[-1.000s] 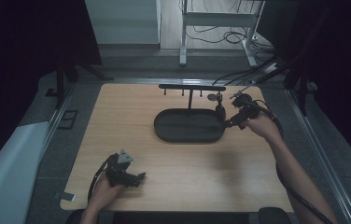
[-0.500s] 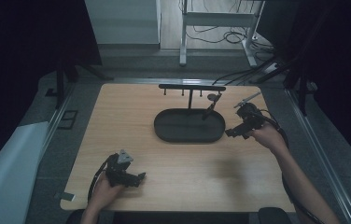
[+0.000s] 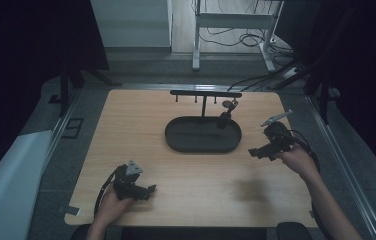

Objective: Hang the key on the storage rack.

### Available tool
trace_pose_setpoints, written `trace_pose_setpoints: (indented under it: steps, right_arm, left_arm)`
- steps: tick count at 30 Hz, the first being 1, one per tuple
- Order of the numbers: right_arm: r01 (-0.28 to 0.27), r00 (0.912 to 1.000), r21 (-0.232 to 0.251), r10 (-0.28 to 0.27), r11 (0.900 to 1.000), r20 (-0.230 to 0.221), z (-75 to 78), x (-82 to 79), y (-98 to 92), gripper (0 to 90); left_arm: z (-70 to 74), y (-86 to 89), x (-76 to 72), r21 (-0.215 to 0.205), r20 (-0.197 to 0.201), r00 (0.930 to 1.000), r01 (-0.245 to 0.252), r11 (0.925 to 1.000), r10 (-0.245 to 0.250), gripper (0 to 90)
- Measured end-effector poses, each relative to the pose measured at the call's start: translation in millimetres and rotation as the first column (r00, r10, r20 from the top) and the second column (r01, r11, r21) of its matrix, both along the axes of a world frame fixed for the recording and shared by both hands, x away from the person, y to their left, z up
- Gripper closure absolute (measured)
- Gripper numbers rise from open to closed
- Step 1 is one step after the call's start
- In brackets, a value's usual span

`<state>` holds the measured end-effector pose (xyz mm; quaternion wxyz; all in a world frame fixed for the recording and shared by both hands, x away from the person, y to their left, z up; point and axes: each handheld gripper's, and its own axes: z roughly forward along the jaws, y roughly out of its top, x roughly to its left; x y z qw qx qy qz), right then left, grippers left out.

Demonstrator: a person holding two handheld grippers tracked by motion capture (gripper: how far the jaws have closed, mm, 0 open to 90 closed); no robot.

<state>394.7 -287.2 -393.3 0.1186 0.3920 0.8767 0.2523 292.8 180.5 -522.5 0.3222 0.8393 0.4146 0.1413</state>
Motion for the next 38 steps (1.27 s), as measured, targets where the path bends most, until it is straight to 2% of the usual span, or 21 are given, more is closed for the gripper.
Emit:
trace_pose_setpoints:
  steps: [7, 11, 15, 17, 18, 21, 26, 28, 29, 31, 34, 38]
  right_arm:
    - [-0.002, 1.0, 0.002, 0.002, 1.0, 0.008, -15.2, -17.5, -5.8, 1.8]
    - [0.009, 0.9997, 0.029, -0.009, 1.0, 0.022, -27.5, -28.4, -9.9, 2.2]
    - [0.016, 0.999, -0.001, -0.016, 1.0, 0.042, -39.4, -37.2, -9.6, 2.3]
    - [0.019, 0.9988, 0.003, -0.019, 1.0, 0.044, -41.2, -38.6, -9.5, 2.4]
    - [0.02, 0.9985, 0.021, -0.021, 1.0, 0.05, -46.4, -43.0, -8.8, 2.6]
    - [0.019, 0.9977, 0.015, -0.02, 1.0, 0.065, -55.2, -49.2, -5.9, 2.6]
    - [0.026, 0.9973, 0.072, -0.031, 0.997, 0.066, -75.6, -57.4, -2.3, 2.9]
    - [0.03, 0.997, 0.078, -0.035, 0.997, 0.07, -79.3, -58.4, -2.0, 2.9]
    - [0.04, 0.996, 0.107, -0.048, 0.993, 0.075, -90.2, -61.4, -2.2, 2.9]
    - [0.061, 0.9942, 0.141, -0.072, 0.988, 0.08, -98.8, -63.8, -2.8, 3.0]
    - [0.072, 0.9935, 0.139, -0.084, 0.988, 0.077, -109.5, -66.4, -4.5, 3.0]
    - [0.085, 0.9931, 0.141, -0.096, 0.986, 0.068, -113.9, -67.5, -7.0, 3.5]
  left_arm:
    - [0.1, -0.1, 0.0, 0.002, 0.001, 1.0, -0.001, 1.0, 0.001, 0.0]
    - [0.1, -0.3, -0.2, 0.0, -0.001, 1.0, -0.002, 1.0, 0.002, 0.0]
    - [0.1, -0.3, -0.2, 0.0, -0.001, 1.0, -0.002, 1.0, 0.002, 0.0]
    - [0.1, -0.3, -0.2, 0.0, -0.001, 1.0, -0.003, 1.0, 0.003, 0.0]
    - [0.1, -0.3, -0.2, 0.0, -0.001, 1.0, -0.003, 1.0, 0.003, 0.0]
    - [-0.2, -0.6, -0.3, -0.004, 0.002, 1.0, -0.006, 1.0, 0.006, 0.0]
    - [-0.3, -0.8, -0.5, -0.005, 0.003, 1.0, -0.008, 1.0, 0.008, 0.0]
    - [-0.3, -0.9, -0.5, -0.005, 0.003, 1.0, -0.008, 1.0, 0.008, 0.0]
    - [-0.4, -0.8, -0.5, -0.005, 0.004, 1.0, -0.008, 1.0, 0.008, 0.0]
    - [-0.5, -1.0, -0.6, -0.006, 0.004, 1.0, -0.009, 0.9999, 0.009, 0.0]
    - [-0.4, -0.9, -0.5, -0.006, 0.003, 1.0, -0.008, 1.0, 0.008, 0.0]
    - [-0.4, -1.2, -0.5, -0.007, 0.004, 1.0, -0.009, 0.9999, 0.009, 0.0]
